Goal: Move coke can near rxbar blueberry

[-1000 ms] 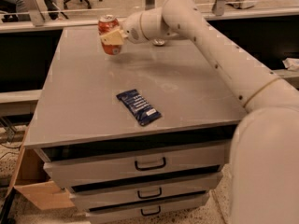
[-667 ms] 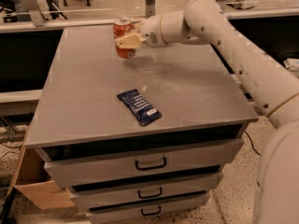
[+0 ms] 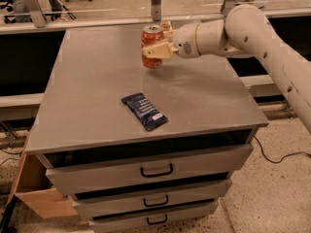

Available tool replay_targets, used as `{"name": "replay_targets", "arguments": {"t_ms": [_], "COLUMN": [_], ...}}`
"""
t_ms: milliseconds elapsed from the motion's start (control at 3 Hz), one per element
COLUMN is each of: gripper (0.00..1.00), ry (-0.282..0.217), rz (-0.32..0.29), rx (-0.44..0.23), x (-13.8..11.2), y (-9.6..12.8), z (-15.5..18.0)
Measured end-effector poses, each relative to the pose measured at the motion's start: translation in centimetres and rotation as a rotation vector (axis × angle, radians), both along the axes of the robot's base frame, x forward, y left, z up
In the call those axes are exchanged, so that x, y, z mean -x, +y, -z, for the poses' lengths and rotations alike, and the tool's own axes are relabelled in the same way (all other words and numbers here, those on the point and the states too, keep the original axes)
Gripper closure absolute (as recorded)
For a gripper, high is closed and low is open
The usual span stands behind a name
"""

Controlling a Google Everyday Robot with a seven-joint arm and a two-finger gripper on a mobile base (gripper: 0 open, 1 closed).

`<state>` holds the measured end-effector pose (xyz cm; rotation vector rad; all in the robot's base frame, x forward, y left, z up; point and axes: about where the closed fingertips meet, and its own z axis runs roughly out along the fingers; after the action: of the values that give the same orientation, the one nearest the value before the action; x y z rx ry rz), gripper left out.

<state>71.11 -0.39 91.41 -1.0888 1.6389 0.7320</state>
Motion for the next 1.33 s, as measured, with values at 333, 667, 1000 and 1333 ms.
{"name": "replay_targets", "arguments": {"t_ms": [333, 667, 1000, 1333], "gripper": [1.0, 1.0, 0.75, 0.51], "ry": [0.023, 0.042, 0.059, 0.075], "rz": [-0.014, -0.048, -0.097, -0.13], "rx": [0.001, 0.009, 0.012, 0.01], "x": [1.4, 2.8, 4.5, 6.0], "y": [-0.6, -0.2, 0.6, 1.3], "z": [0.6, 0.9, 1.0, 1.6]}}
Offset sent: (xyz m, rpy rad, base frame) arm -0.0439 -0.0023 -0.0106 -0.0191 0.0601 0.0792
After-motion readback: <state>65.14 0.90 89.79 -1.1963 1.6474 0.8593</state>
